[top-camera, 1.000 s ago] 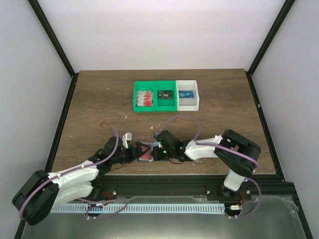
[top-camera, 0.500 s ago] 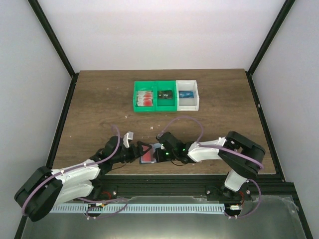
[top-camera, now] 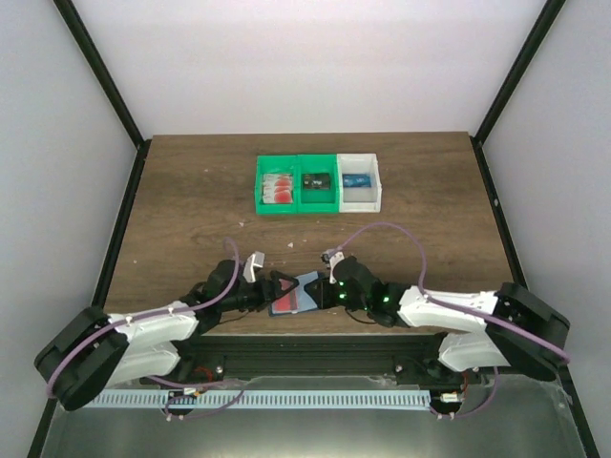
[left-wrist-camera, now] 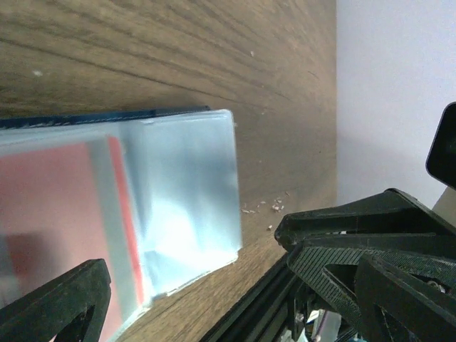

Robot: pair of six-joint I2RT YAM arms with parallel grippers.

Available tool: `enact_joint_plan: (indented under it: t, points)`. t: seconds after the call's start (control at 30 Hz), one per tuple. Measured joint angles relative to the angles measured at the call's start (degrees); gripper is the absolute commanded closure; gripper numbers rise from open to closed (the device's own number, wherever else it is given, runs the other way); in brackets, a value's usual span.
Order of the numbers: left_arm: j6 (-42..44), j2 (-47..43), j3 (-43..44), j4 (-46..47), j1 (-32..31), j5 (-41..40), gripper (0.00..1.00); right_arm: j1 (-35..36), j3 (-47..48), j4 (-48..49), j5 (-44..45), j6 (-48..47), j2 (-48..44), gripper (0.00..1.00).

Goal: Take the credit cards out of the card holder

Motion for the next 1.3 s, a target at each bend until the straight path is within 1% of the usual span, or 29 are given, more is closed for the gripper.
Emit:
enact_joint_plan:
  t: [0.13,0.23,0.33,0.53,0.67,0.73,0.93,1.3]
  points:
    - [1.38,-2.80,3.23,-4.63,-1.14,-2.05,0.03,0.00,-0.50,-0.13,0.59,-0.57,-2.14,0.85]
    - [1.55,-6.54,4.74,-7.26,-1.18,-4.59,0.03,0.00,0.26,-0.61,-0.39,-0.70,-0.42,0.84]
    - [0.35,-8.33,3.52,-7.48,-1.18,-5.53,0.03,0.00,1.38,-0.48,-2.51,-0.63,2.69,0.84]
    - [-1.49,-7.96,1.25,-8.50,-1.16,-5.60,0.02,0.00,4.44,-0.48,-6.16,-0.66,8.70,0.85]
    - [-2.60,-7.93,0.46,-7.54,-0.85,-5.51,0.02,0.00,7.65,-0.68,-7.41,-0.59,13.22,0.88]
    - [-2.99,-7.78,-0.07,-7.21,-0.74,-5.42,0.02,0.00,7.98,-1.11,-7.04,-0.52,13.94,0.90]
    - [-3.10,-6.29,-0.20,-6.47,-0.61,-4.81,0.02,0.00,8.46,-3.52,-5.42,-0.42,16.79,0.92]
    - [-2.40,-6.08,-0.20,-8.24,-0.61,-5.07,0.02,0.00,8.46,-1.90,-5.90,0.17,19.02,0.98]
